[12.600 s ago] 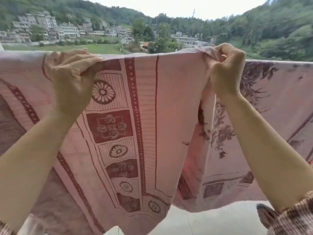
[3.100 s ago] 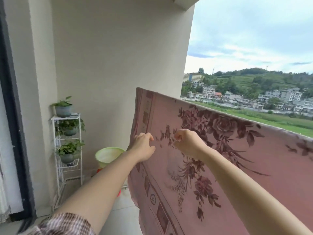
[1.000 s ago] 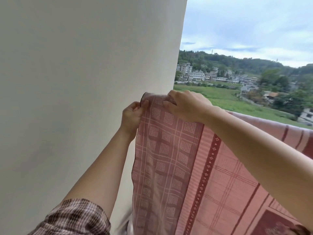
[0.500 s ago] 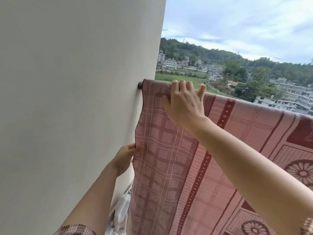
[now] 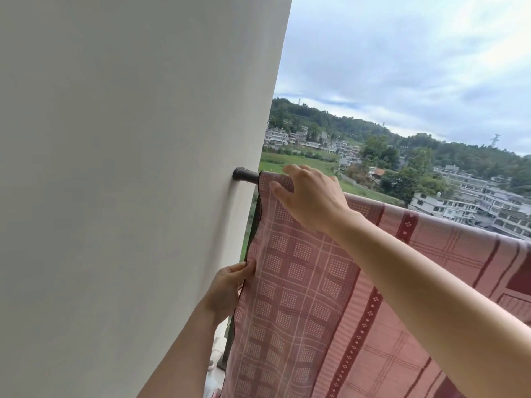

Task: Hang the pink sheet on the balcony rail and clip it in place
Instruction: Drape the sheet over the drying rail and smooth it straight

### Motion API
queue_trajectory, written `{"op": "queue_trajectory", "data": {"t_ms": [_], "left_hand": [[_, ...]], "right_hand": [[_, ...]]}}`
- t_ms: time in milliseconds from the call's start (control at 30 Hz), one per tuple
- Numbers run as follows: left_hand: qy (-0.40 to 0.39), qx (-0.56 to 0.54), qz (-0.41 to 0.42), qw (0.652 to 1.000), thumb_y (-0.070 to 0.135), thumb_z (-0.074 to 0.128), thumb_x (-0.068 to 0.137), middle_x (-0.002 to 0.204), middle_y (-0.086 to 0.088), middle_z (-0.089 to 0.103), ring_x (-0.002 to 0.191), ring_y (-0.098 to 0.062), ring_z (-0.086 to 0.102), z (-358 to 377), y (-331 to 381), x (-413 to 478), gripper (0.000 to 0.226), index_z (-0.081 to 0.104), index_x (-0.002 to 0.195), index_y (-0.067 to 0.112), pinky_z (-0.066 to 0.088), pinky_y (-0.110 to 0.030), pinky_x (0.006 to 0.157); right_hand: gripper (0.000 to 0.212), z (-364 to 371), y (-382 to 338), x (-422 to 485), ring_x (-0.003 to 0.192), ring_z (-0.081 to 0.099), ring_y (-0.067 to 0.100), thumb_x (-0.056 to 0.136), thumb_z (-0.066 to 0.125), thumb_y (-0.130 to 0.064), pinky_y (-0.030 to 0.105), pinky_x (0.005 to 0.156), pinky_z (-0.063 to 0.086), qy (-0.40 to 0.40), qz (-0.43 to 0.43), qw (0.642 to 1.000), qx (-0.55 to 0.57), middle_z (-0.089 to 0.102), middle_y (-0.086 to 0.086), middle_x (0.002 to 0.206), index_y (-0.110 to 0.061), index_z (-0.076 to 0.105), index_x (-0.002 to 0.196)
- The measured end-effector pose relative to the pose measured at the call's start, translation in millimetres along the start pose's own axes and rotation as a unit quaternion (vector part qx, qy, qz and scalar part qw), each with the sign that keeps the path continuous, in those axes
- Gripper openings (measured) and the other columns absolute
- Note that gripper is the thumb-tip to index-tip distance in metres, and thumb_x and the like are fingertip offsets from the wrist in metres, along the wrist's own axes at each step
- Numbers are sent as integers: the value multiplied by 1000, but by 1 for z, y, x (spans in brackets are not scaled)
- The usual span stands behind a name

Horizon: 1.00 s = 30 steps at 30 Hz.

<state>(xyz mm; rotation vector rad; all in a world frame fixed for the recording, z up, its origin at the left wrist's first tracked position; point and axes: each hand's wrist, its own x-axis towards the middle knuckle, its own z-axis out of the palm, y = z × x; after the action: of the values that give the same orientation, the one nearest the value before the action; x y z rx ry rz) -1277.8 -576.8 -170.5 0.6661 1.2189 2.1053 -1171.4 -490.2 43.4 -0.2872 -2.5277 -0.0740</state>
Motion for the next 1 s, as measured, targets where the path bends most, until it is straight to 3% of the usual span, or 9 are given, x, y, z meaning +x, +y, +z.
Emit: {"op": "queue_trajectory", "data": {"t_ms": [133,367,500,567,667,767,833,900,1000], "left_hand": [[47,-44,65,996,22,68,77,89,-17,72,78,-22,68,-10,-1,5,33,72,95,-5,56,-27,66],[34,4,68,997,46,89,50,99,-15,72,89,-25,67,-16,-10,3,75,67,109,6,54,-34,73],[3,26,44,999,41,86,59,109,-20,69,95,-27,68,-20,-10,-5,72,62,117,6,55,-28,70],[65,20,69,995,23,77,73,106,-25,69,88,-26,69,-19,-11,-8,45,67,107,-4,56,-27,69],[135,40,63,988,5,64,85,97,-20,72,80,-23,70,-13,-20,-15,16,70,98,0,56,-22,63],[183,113,59,975,11,66,86,88,-13,74,82,-28,69,-4,-27,-22,6,70,90,13,58,-24,64],[263,202,80,940,23,70,84,90,-5,72,86,-27,68,9,-25,-26,10,67,92,18,57,-34,73],[371,307,108,870,31,68,83,105,-4,65,102,-27,60,30,-20,-29,31,60,108,15,47,-36,83],[432,380,244,781,28,62,87,125,-14,51,119,-29,42,77,-18,-38,43,49,123,8,37,-41,99]], "right_hand": [[21,-2,-4,28,51,54,23,89,60,-17,45,61,56,14,0,994,106,71,13,71,-4,74,79],[25,6,4,26,42,43,7,93,60,-26,36,51,51,38,-65,991,111,72,8,70,-7,75,94],[24,6,5,18,60,62,10,93,60,-29,23,59,49,78,-85,985,128,75,1,100,-18,73,109],[23,8,4,17,67,66,19,94,58,-30,29,62,52,86,-96,984,124,76,1,94,-19,74,106],[24,9,4,15,71,59,18,96,54,-30,29,61,44,56,-120,989,67,72,0,92,-18,71,109],[39,7,17,-1,108,59,21,95,53,-36,40,88,47,81,-115,990,5,64,2,120,-16,58,128],[38,2,30,-23,113,56,20,94,55,-33,40,94,44,131,-138,982,-2,64,2,121,-13,59,125],[31,-2,49,-47,107,59,20,91,58,-27,37,91,46,157,-164,974,10,66,2,113,-11,64,117],[26,-3,82,-92,103,60,20,90,56,-23,36,87,52,147,-158,974,64,68,3,108,-9,67,109]]}}
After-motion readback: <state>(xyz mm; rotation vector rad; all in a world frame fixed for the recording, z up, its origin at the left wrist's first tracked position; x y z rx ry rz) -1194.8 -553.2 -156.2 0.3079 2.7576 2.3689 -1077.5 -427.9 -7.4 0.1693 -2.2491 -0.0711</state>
